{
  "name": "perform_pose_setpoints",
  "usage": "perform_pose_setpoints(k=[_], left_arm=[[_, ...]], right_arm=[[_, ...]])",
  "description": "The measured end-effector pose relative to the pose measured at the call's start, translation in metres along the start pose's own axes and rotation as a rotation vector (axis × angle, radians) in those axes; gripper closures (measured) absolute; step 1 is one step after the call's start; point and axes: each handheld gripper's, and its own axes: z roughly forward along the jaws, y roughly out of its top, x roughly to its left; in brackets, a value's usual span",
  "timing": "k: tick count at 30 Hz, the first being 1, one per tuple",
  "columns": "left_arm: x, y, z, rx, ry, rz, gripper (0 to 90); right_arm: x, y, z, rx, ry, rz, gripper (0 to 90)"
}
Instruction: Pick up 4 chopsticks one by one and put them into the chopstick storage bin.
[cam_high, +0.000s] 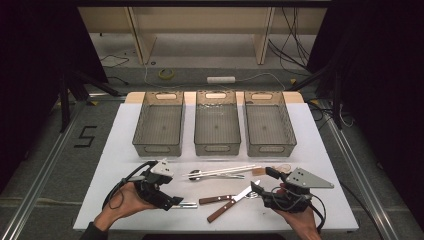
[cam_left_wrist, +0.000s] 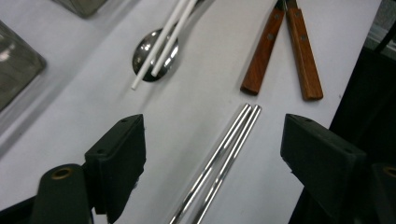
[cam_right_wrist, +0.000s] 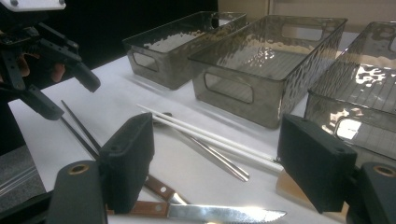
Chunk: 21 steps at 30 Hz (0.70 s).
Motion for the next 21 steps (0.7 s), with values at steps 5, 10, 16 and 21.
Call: perform_pose_setpoints(k=[5, 10, 16, 21], left_arm=[[-0.001, -0.004, 0.003, 0.076, -0.02, 0.023, 27.4], [-0.005, -0.009, 0.005, 0.141, 0.0, 0.062, 32.3], [-0.006, -0.014, 0.008, 0.222, -0.006, 0.096, 46.3], [-0.006, -0.017, 0.013, 0.271, -0.011, 0.117, 54.5]], right_arm=[[0.0, 0.0, 0.001, 0.011, 0.006, 0.0, 28.4], [0.0, 0.0, 0.001, 0.01, 0.009, 0.0, 28.4], [0.0, 0.0, 0.001, 0.014, 0.014, 0.004, 28.7], [0.001, 0.0, 0.001, 0.01, 0.019, 0.001, 29.0]])
